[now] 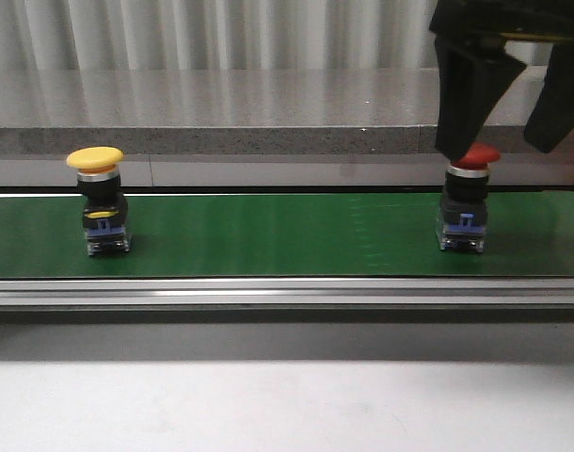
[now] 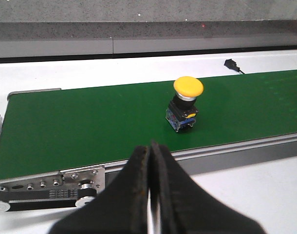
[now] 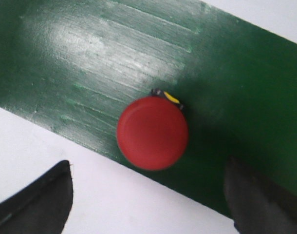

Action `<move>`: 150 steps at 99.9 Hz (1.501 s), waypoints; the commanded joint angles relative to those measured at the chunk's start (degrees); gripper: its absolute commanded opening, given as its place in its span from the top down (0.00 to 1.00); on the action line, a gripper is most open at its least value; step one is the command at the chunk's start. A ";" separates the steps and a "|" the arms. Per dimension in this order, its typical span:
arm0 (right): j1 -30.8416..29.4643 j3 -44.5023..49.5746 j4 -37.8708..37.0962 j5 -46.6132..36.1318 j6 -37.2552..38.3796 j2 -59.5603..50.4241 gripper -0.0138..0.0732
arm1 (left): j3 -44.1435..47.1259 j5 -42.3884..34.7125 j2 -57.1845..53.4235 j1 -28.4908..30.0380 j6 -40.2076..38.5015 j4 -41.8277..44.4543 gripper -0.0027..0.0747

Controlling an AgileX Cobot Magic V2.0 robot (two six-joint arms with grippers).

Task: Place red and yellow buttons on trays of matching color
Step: 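Lower the right gripper onto the red button on the belt, grasp, then carry the red button into the red tray and release it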

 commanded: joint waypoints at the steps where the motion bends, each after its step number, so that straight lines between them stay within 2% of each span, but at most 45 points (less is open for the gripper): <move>1: -0.64 -2.87 0.65 -1.27 -1.26 0.54 0.12 | -1.45 -3.68 0.53 -0.53 0.00 -1.00 0.99; 8: -1.61 -3.22 0.65 -2.21 -1.40 1.99 0.13 | -1.45 -3.68 0.53 -0.53 0.00 -1.00 0.99; 15: -2.55 -3.35 0.65 -3.20 -1.40 3.01 0.19 | -1.45 -3.68 0.53 -0.53 0.00 -1.00 0.99; 35: -3.45 -3.42 0.60 -2.96 -1.40 3.72 0.57 | -1.45 -3.68 0.53 -0.53 0.00 -1.00 0.99; 44: -3.45 -3.42 0.48 -3.96 -1.40 3.48 0.66 | -1.45 -3.68 0.53 -0.53 0.00 -1.00 0.99; 63: -6.32 -3.49 -4.78 -6.17 0.76 -0.28 0.67 | -1.45 -3.68 0.53 -0.53 0.00 -1.00 0.99; 72: -10.37 -3.49 -6.74 -7.32 4.30 -2.45 0.67 | -1.45 -3.68 0.53 -0.53 0.00 -1.00 0.99; 82: -16.14 -3.49 -8.67 -10.04 4.56 -3.22 0.67 | -1.45 -3.68 0.53 -0.53 0.00 -1.00 0.99; 113: -29.37 -4.45 -8.61 -9.55 4.56 -1.38 0.67 | -1.45 -3.68 0.53 -0.53 0.00 -1.00 0.99; 150: -40.38 -16.24 -3.24 -4.40 4.56 9.80 0.67 | -1.45 -3.68 0.53 -0.53 0.00 -1.00 0.99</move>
